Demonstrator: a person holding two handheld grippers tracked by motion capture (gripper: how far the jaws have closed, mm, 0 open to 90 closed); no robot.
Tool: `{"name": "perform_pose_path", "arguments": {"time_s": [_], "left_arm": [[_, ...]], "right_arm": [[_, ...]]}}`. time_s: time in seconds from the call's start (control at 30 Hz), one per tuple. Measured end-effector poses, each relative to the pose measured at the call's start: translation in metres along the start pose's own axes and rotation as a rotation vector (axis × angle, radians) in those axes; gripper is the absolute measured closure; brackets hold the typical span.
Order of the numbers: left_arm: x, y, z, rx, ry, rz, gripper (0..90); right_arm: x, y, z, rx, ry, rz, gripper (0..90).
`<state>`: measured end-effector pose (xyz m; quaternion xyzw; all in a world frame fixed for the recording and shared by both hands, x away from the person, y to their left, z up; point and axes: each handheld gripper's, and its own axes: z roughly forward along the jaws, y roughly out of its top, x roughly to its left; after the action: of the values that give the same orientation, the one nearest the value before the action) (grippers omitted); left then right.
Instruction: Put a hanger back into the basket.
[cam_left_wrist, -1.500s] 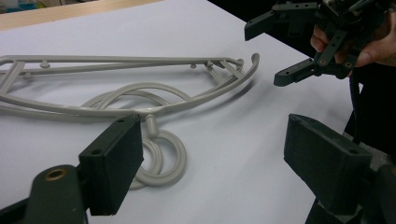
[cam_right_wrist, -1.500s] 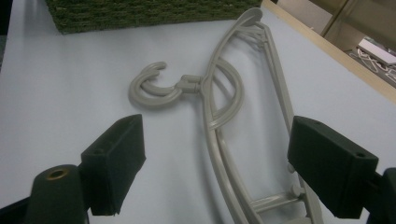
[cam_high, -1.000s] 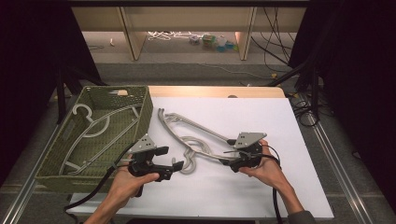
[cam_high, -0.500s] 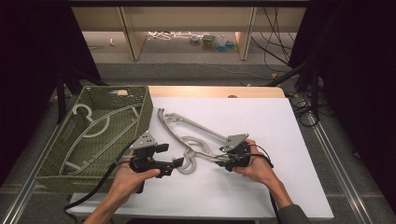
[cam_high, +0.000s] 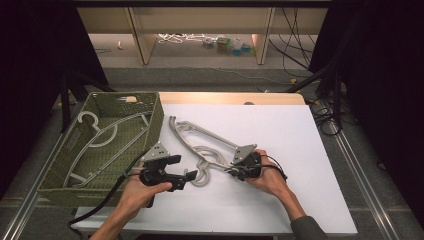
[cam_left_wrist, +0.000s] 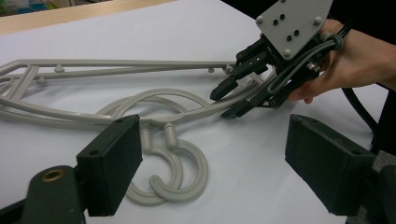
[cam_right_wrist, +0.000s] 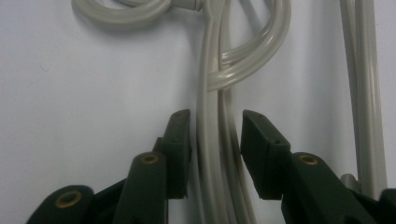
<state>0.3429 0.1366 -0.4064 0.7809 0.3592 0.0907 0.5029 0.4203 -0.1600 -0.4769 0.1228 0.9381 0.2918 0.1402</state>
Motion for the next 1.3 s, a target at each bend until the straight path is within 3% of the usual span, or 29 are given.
{"name": "perform_pose_path", "arguments": {"time_s": [0.27, 0.47, 0.6, 1.13, 1.3], "left_arm": [[0.001, 0.000, 0.000, 0.001, -0.003, 0.003, 18.6], [0.000, 0.000, 0.000, 0.005, -0.004, 0.006, 18.6], [0.002, 0.001, -0.002, 0.004, 0.003, 0.006, 18.6], [0.009, 0.007, -0.008, -0.014, 0.033, 0.026, 19.7], [0.010, 0.008, -0.008, -0.015, 0.040, 0.025, 20.5]], "right_arm": [[-0.001, 0.002, 0.002, 0.013, -0.005, -0.026, 70.9], [-0.003, 0.006, 0.001, 0.045, -0.016, -0.098, 80.8], [-0.003, 0.007, -0.001, 0.049, -0.026, -0.136, 81.3], [-0.007, 0.011, -0.043, 0.028, -0.054, -0.247, 82.1], [-0.006, 0.009, -0.058, 0.000, -0.037, -0.236, 82.2]]}}
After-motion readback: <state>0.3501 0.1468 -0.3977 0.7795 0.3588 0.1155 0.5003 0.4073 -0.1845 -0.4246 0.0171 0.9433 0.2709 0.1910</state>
